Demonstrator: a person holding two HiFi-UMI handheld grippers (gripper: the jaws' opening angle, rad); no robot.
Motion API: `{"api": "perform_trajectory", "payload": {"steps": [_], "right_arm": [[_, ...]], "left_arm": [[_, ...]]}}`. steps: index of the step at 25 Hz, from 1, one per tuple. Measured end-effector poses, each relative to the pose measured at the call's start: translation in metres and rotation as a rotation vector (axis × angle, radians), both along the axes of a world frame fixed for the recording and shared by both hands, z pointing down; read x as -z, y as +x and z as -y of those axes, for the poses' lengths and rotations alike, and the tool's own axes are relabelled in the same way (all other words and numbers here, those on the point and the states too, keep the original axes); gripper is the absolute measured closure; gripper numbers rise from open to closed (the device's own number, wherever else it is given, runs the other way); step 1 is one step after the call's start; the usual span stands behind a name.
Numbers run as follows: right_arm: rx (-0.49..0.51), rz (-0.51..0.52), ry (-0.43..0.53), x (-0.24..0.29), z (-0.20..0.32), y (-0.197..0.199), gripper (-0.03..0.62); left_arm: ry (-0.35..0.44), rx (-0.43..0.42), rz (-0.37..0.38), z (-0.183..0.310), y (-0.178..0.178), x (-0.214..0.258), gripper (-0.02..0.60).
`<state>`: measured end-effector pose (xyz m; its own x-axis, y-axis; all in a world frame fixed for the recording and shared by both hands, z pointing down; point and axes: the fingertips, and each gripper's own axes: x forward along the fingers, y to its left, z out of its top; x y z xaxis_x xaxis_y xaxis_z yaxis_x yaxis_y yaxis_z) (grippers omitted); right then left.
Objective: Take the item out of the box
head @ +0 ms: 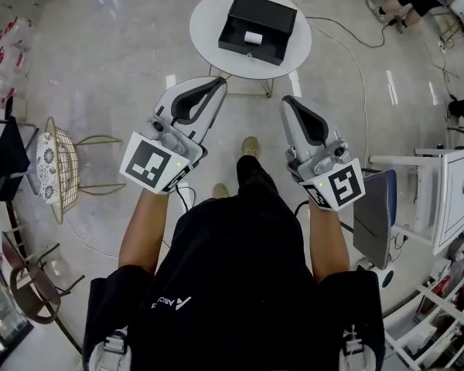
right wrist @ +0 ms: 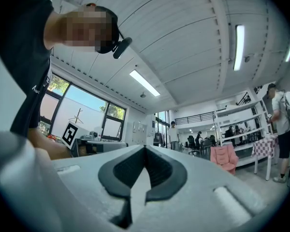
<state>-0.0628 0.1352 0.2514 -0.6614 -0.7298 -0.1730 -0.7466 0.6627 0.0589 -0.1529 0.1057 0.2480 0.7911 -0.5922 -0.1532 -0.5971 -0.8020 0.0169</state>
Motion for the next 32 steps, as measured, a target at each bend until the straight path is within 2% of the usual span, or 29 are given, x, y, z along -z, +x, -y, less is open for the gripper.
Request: {"api": "perform_trajectory", "payload": {"steps": [3, 10, 13, 18, 24, 29, 32], "right_arm": [[-0.002, -0.019, 0.001, -0.006, 0.040, 0.010, 0.592], [0.017, -0.051, -0.026, -0.023, 0.138, 0.044, 0.592], [0.033, -0.073, -0.039, -0.034, 0.175, 0.061, 0.592], [0.066, -0.098, -0.054, -0.052, 0.228, 0.083, 0.592], [0.077, -0.106, -0.082, -0.069, 0.272, 0.104, 0.592], [0.054, -0.101, -0.120, -0.081, 0.294, 0.108, 0.592], [0.026, -0.098, -0.148, -0.090, 0.305, 0.113, 0.592]], "left_arm": [[-0.017, 0.004, 0.039, 0.036, 0.009, -0.013, 0.581], [-0.070, 0.005, 0.214, 0.134, 0.045, -0.058, 0.582], [-0.100, 0.005, 0.256, 0.173, 0.065, -0.076, 0.581], [-0.081, 0.005, 0.351, 0.231, 0.090, -0.107, 0.581], [-0.120, -0.050, 0.555, 0.275, 0.119, -0.157, 0.581], [-0.192, -0.105, 0.708, 0.303, 0.125, -0.207, 0.581], [-0.208, -0.147, 0.804, 0.316, 0.131, -0.235, 0.580]]}}
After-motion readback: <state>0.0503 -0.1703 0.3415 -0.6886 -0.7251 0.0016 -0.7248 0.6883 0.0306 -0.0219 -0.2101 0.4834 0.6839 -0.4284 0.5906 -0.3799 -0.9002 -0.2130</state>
